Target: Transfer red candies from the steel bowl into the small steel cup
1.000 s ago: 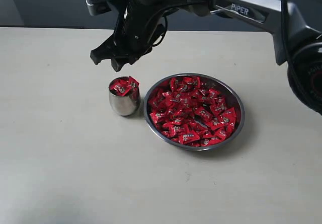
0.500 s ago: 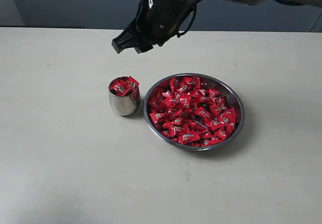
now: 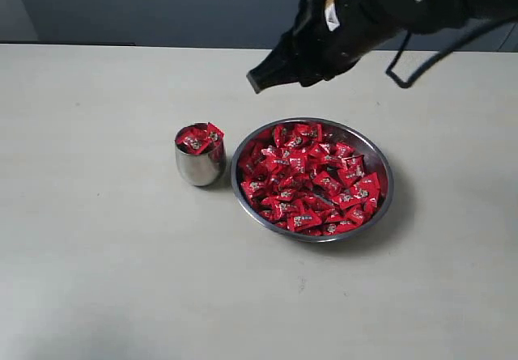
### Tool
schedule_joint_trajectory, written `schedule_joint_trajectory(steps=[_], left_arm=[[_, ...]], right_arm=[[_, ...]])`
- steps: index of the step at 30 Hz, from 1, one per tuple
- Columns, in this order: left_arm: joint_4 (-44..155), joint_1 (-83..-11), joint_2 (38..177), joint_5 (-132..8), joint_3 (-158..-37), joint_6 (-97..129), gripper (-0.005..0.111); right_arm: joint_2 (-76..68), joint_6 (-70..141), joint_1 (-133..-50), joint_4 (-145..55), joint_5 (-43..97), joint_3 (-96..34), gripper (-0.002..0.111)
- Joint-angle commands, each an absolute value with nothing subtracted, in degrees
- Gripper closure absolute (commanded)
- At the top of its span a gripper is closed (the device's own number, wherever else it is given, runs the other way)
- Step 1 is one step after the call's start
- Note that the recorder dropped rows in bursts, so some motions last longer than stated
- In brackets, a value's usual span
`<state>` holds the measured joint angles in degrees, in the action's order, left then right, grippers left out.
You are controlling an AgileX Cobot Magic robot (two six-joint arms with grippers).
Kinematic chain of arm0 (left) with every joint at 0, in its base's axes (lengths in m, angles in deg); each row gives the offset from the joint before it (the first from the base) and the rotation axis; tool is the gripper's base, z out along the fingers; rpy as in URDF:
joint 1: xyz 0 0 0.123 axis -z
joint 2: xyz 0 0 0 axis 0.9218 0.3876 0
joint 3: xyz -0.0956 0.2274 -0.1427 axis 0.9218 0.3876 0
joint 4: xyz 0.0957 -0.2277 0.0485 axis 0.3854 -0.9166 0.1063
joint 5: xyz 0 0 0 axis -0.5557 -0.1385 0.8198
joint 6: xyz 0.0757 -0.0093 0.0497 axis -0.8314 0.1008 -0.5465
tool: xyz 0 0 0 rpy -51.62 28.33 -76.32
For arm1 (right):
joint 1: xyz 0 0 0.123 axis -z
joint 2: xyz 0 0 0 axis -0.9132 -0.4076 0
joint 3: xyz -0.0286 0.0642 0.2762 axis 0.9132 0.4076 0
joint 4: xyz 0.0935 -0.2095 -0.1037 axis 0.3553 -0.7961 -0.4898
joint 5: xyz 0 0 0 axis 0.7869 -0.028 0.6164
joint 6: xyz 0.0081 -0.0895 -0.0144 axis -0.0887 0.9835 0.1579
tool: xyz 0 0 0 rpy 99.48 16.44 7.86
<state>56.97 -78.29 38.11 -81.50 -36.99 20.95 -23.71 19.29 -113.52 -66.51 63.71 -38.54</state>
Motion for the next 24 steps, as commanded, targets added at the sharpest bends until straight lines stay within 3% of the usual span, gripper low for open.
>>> schedule_joint_trajectory(steps=[1, 4, 13, 17, 24], left_arm=[[57.1, -77.9, 37.8, -81.0, -36.7, 21.0, 0.106], [57.1, -77.9, 37.8, -81.0, -36.7, 21.0, 0.106], [57.1, -77.9, 37.8, -81.0, -36.7, 21.0, 0.106], [57.1, -77.9, 37.8, -81.0, -36.7, 21.0, 0.106], [57.1, -77.9, 37.8, -81.0, -36.7, 21.0, 0.106]], right_arm=[[-17.1, 17.8, -113.3, -68.1, 63.5, -32.8, 0.097], [-12.3, 13.9, -113.3, -70.6, 63.3, -29.3, 0.109], [8.2, 5.3, -113.3, -72.5, 67.5, -21.4, 0.109], [16.6, 5.3, -113.3, -73.1, 75.8, -21.4, 0.109], [21.4, 6.4, -113.3, -75.7, 83.7, -21.4, 0.109]])
